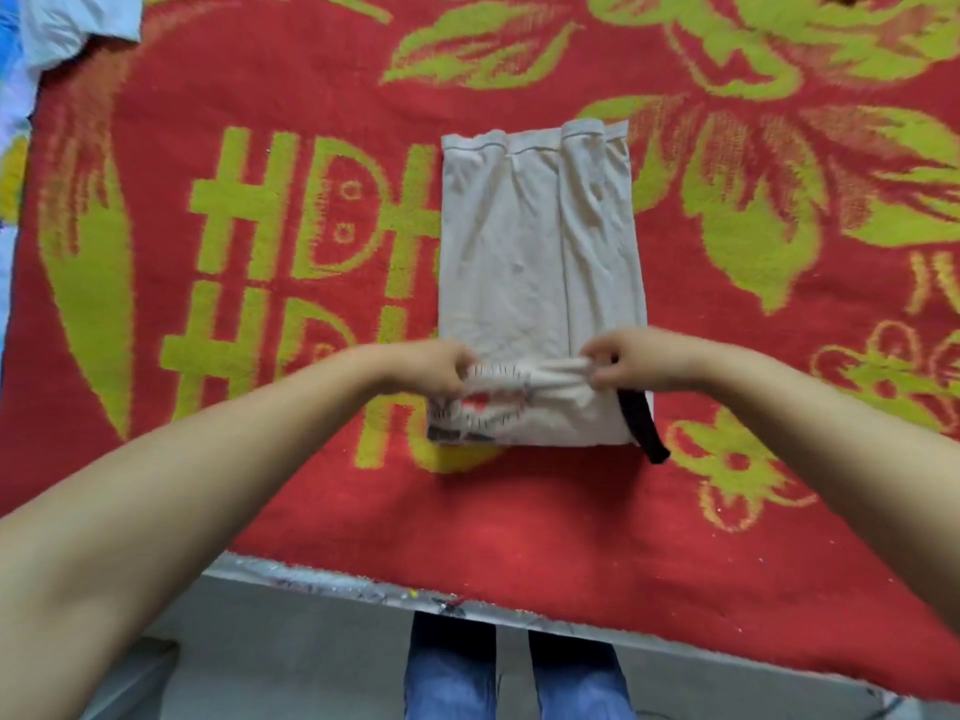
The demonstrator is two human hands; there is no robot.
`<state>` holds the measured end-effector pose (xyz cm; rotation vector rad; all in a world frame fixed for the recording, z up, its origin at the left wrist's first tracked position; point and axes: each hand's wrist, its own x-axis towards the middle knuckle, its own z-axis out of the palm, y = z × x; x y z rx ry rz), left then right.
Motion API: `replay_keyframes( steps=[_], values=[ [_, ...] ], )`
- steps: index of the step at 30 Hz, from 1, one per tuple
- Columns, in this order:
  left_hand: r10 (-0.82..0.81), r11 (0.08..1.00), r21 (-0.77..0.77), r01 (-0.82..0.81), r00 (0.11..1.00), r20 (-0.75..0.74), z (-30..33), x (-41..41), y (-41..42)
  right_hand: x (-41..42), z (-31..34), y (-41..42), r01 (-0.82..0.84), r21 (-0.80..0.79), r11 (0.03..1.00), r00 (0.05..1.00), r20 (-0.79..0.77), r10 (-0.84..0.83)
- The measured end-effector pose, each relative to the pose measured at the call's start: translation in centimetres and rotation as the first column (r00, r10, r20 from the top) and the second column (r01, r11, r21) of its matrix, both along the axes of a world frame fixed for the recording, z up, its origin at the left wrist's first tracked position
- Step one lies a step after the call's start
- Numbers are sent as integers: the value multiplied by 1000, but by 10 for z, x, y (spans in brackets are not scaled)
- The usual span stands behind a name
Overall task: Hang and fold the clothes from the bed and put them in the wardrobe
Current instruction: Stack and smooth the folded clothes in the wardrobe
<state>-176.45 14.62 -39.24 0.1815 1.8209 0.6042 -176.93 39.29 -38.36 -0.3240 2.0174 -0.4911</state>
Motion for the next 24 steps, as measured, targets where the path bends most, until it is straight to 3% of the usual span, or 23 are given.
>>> replay_keyframes(
  steps=[4,7,10,12,14,16,19,24],
  values=[
    [325,939,-12,-345,894,-308,-29,-47,1,-33,-25,3,318,-56,947,896,-307,-319],
    [191,931,-128,-341,757,-625,-47,-42,6,-32,-38,-6,393,-116,912,757,-522,-392],
    [-42,976,-155,-150,571,-820,-59,3,14,3,-48,-19,123,-17,992,784,-611,-108],
    [-210,974,-222,49,574,-792,-69,45,20,40,-59,-24,-129,167,977,824,-531,200],
    [-363,927,-328,180,642,-675,-81,73,21,64,-71,-18,-227,301,926,838,-424,343],
    [-383,904,-398,155,709,-592,-92,74,20,65,-80,-9,-200,373,906,845,-401,353],
    [-396,878,-466,114,722,-568,-94,56,26,52,-83,-12,-171,444,880,822,-429,376],
    [-454,873,-393,290,778,-434,-69,33,21,35,-66,-16,-235,402,885,870,-319,376]
  ],
)
